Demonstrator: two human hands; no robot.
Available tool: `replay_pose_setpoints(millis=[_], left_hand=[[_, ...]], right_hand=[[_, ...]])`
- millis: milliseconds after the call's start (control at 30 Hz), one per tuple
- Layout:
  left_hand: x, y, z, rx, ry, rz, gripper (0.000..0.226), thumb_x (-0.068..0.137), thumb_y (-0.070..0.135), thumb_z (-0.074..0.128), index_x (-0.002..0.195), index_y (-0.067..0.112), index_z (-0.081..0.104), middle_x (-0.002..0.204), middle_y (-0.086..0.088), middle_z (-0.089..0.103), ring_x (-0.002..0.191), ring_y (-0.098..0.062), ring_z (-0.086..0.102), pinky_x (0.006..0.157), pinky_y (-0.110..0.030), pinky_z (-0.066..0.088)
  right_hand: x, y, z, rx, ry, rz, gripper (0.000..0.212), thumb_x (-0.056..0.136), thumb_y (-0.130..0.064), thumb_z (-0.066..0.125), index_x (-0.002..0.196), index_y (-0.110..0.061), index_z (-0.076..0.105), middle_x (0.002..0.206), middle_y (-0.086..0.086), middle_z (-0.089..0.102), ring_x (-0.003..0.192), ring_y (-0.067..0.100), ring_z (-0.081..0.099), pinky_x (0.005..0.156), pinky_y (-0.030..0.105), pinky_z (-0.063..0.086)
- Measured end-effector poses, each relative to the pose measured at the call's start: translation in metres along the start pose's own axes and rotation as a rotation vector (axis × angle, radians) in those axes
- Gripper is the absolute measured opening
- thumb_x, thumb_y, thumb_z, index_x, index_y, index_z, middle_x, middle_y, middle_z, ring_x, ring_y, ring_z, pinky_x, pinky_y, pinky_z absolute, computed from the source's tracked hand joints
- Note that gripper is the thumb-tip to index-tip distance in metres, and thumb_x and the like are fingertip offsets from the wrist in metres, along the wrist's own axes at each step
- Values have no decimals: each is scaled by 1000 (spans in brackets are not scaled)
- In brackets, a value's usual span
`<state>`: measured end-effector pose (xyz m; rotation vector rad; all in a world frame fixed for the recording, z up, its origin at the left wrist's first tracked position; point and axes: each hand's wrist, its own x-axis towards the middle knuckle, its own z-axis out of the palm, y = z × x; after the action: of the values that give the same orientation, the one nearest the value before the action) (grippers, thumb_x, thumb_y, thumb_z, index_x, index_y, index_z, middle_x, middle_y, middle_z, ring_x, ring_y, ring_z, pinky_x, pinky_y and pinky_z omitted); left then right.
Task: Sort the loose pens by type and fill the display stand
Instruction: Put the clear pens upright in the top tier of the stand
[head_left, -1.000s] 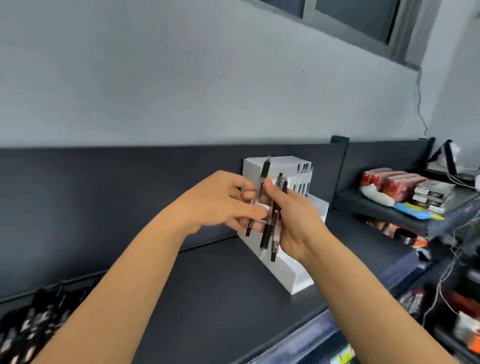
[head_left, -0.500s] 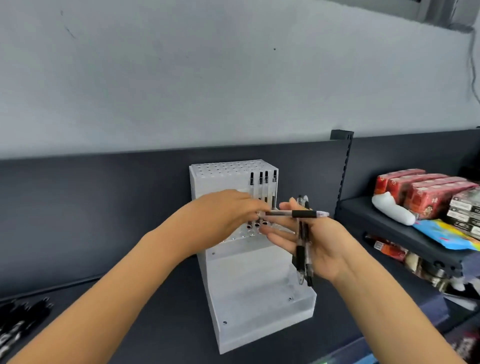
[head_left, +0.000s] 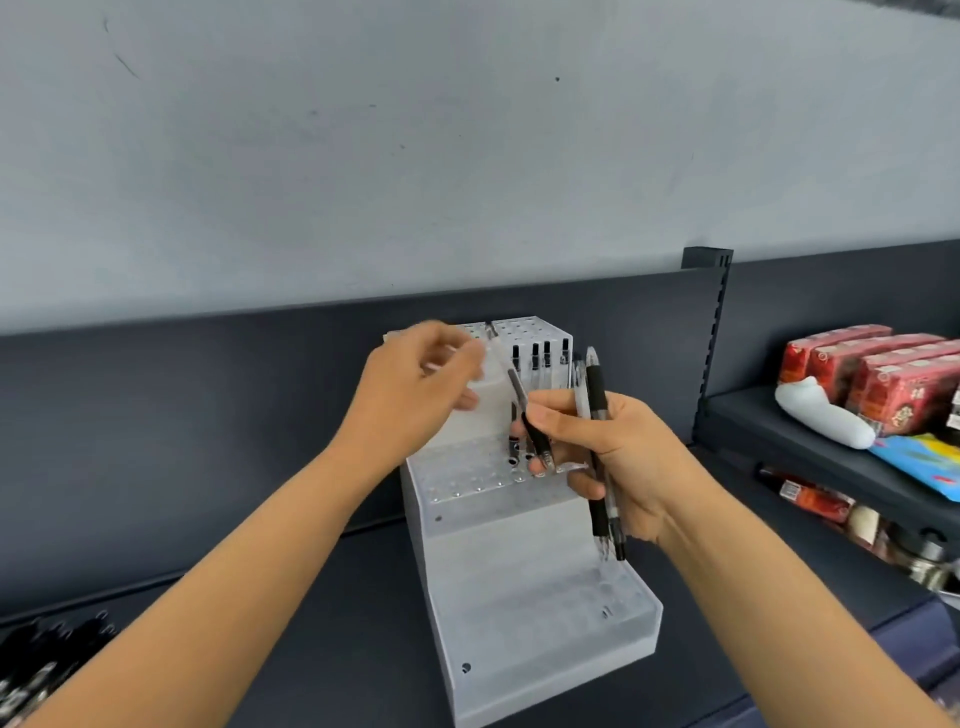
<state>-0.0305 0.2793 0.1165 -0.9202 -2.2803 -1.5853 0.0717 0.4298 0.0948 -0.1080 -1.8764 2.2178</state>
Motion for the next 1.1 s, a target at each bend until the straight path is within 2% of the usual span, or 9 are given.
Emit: replay_pose_setpoints(millis=[100, 233, 333, 433, 567, 800, 967, 1033, 1100], left_hand=[[0, 0, 9, -131, -183, -115, 24, 83, 29, 73, 92, 7, 72, 76, -9, 74, 68, -21, 73, 71, -32, 60], [8, -8, 12, -277, -86, -130, 10, 88, 10, 68, 94, 2, 70, 81, -15, 71, 67, -17, 70, 66, -24, 59], [19, -20, 13, -171, 28, -12, 9, 89, 9, 66, 97, 7, 70, 82, -9, 72, 72, -14, 70, 71, -26, 60], [21, -33, 19, -73, 22, 23, 9, 88, 13, 69, 96, 10, 71, 82, -4, 72, 75, -15, 71, 76, -33, 60], [22, -45, 29, 11, -1, 21, 7, 86, 18, 71, 90, 13, 70, 80, -3, 72, 76, -15, 71, 79, -39, 59], [20, -48, 39, 349, -130, 23, 24, 88, 30, 68, 88, 6, 72, 79, -7, 71, 71, -20, 66, 71, -32, 55], [19, -44, 39, 618, -188, 21, 42, 89, 40, 66, 66, 4, 64, 55, -6, 57, 51, -22, 52, 54, -29, 46], [14, -36, 31, 720, -158, 40, 46, 85, 49, 66, 64, 8, 63, 57, -2, 59, 55, -21, 58, 58, -30, 51], [3, -22, 23, 572, -164, 67, 43, 82, 56, 64, 70, 15, 68, 65, 2, 67, 62, -12, 63, 63, -28, 55]], right_hand=[[6, 10, 9, -66, 61, -64, 10, 81, -11, 71, 92, -12, 71, 85, 13, 74, 55, 20, 66, 31, 16, 27], [15, 19, 11, -142, 210, -67, 15, 84, -25, 71, 89, -11, 69, 79, 4, 73, 57, 18, 67, 33, 17, 27], [21, 26, 1, -14, 289, 32, 37, 95, -42, 52, 88, -7, 63, 67, 3, 59, 47, 18, 51, 34, 17, 24], [22, 29, -5, 192, 280, 43, 26, 98, -26, 38, 89, -8, 55, 67, 5, 50, 43, 16, 40, 34, 18, 22], [20, 30, -7, 195, 269, -6, 21, 96, -13, 36, 101, -6, 56, 68, 6, 50, 45, 15, 37, 35, 21, 22], [15, 31, -8, 170, 246, -58, 25, 101, -14, 41, 116, -4, 58, 71, 5, 60, 50, 16, 45, 38, 22, 33], [12, 34, -6, 179, 192, -65, 25, 98, -16, 49, 119, -7, 59, 87, 7, 71, 62, 17, 64, 58, 26, 56], [10, 34, -6, 227, 173, -50, 23, 97, -14, 51, 117, -7, 61, 95, 9, 73, 75, 22, 70, 68, 32, 60], [10, 32, -6, 253, 169, -41, 24, 96, -14, 53, 116, -7, 62, 101, 9, 73, 89, 24, 71, 77, 38, 60]])
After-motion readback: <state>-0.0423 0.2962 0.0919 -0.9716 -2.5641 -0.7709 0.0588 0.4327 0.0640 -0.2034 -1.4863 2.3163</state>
